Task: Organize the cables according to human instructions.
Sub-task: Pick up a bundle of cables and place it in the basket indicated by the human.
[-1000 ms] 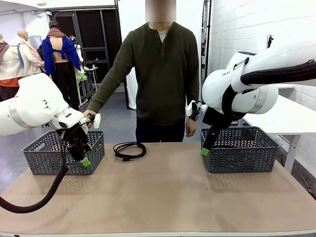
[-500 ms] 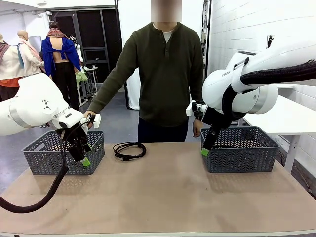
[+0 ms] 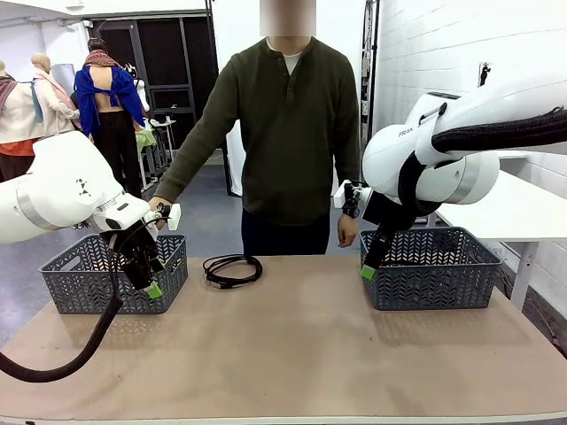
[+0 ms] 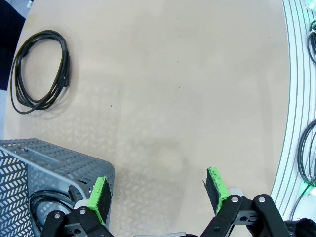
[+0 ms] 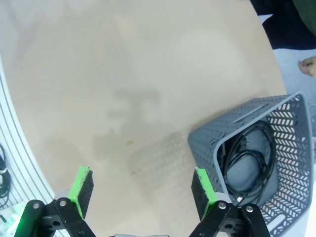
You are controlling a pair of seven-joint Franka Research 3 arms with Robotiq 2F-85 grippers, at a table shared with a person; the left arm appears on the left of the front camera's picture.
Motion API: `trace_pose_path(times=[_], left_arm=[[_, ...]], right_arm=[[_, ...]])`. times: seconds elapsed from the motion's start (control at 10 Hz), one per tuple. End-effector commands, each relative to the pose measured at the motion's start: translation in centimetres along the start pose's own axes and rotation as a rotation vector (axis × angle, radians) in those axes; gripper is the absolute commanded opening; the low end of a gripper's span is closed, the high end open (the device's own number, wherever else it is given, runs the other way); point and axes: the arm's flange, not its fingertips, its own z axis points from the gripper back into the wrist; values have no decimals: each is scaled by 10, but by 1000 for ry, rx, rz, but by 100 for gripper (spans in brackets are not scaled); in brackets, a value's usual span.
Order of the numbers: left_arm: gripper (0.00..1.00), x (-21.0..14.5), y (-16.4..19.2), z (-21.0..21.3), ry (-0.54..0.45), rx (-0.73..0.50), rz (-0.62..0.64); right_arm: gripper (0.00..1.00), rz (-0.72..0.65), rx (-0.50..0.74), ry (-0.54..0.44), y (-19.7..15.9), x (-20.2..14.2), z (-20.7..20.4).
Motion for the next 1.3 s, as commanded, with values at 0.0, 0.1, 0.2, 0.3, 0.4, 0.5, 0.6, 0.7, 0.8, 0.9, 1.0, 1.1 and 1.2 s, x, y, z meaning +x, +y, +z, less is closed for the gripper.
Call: trace_pose_path(times=[0.0,0.1,0.2,0.3,0.4,0.5,0.6,0.7,0.8,0.9,1.0,1.1,1.2], left_arm=[[100,11,5,-3,26,2,45],[100,27,11,-8,46,-1,38],[100,48,20,-12,67,-14,47],[100,70,31,-18,98,-15,61],[100,89,40,-23,117,-7,70],[100,105,47,-29,147,4,69],[100,121,57,-35,172,-9,82],[100,135,70,-41,180,-7,118],[100,146,82,-42,180,9,136],[100,150,90,-46,156,20,160],[100,153,96,-48,142,21,176],[100,151,99,-48,128,8,183],[100,144,87,-47,136,15,150]], right_arm=[[100,0,-3,7,-1,1,0],[100,0,-3,7,-1,1,0],[100,0,-3,7,-1,1,0],[100,0,-3,7,-1,1,0],[100,0,-3,7,-1,1,0],[100,0,-3,7,-1,1,0],[100,0,-3,7,-1,1,0],[100,0,-3,7,-1,1,0],[100,0,-3,7,-1,1,0],[100,0,-3,7,-1,1,0],[100,0,-3,7,-1,1,0],[100,0,-3,7,-1,1,0],[100,0,-3,7,-1,1,0]])
